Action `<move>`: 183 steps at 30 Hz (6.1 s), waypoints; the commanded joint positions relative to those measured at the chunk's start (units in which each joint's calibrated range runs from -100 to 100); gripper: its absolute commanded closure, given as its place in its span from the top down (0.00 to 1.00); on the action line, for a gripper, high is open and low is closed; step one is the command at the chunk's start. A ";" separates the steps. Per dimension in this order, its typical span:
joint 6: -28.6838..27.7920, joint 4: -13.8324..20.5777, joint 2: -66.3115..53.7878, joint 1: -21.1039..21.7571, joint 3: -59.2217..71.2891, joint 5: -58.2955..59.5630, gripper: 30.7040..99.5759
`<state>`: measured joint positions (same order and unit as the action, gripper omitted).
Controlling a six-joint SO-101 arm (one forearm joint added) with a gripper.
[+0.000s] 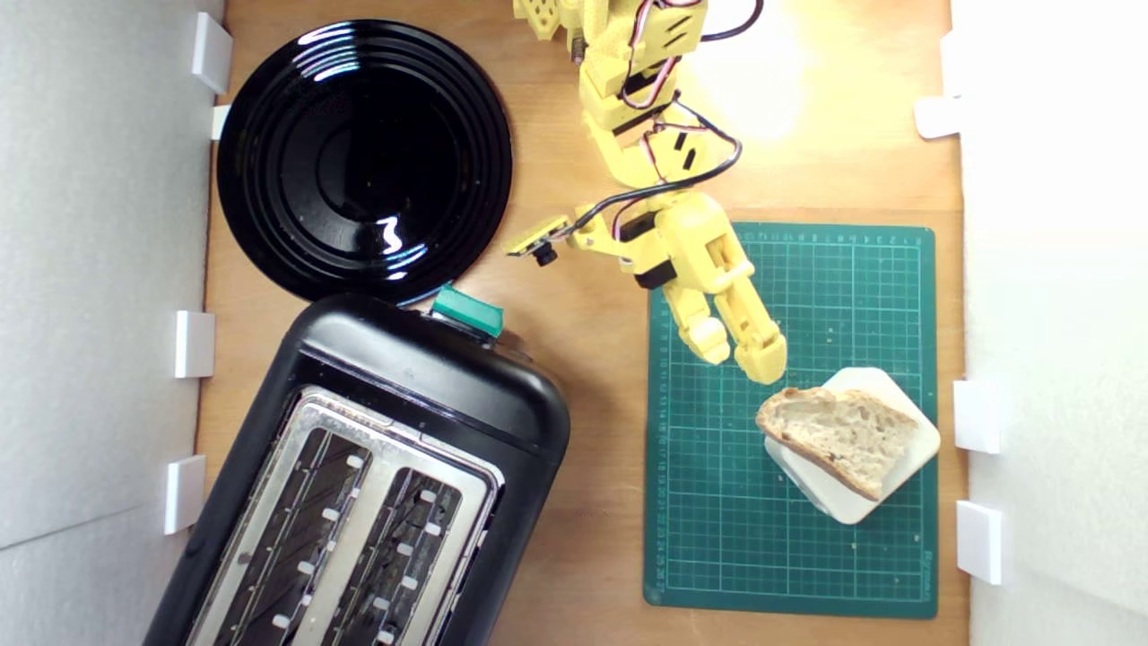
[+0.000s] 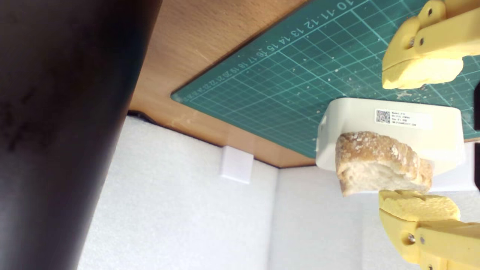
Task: Pick bread and place in toaster
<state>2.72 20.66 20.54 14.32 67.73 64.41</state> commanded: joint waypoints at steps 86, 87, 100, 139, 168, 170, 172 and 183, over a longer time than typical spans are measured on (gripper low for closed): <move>-2.38 -0.71 16.23 5.74 -30.01 1.46 0.85; -2.38 -0.71 16.23 5.74 -30.01 1.46 0.85; -2.38 -0.71 17.98 5.82 -31.82 1.38 0.85; -1.07 -0.71 17.98 6.22 -31.19 1.46 0.43; -1.07 -0.17 -10.55 4.69 -30.37 -8.43 0.43; -1.12 0.01 -13.88 4.69 -30.37 -11.59 0.43; -1.12 -0.53 -16.96 4.69 -30.37 -14.83 0.43; -0.75 0.19 -34.51 -0.55 -30.64 -33.95 0.43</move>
<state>1.63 20.48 -5.33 14.97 38.42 36.27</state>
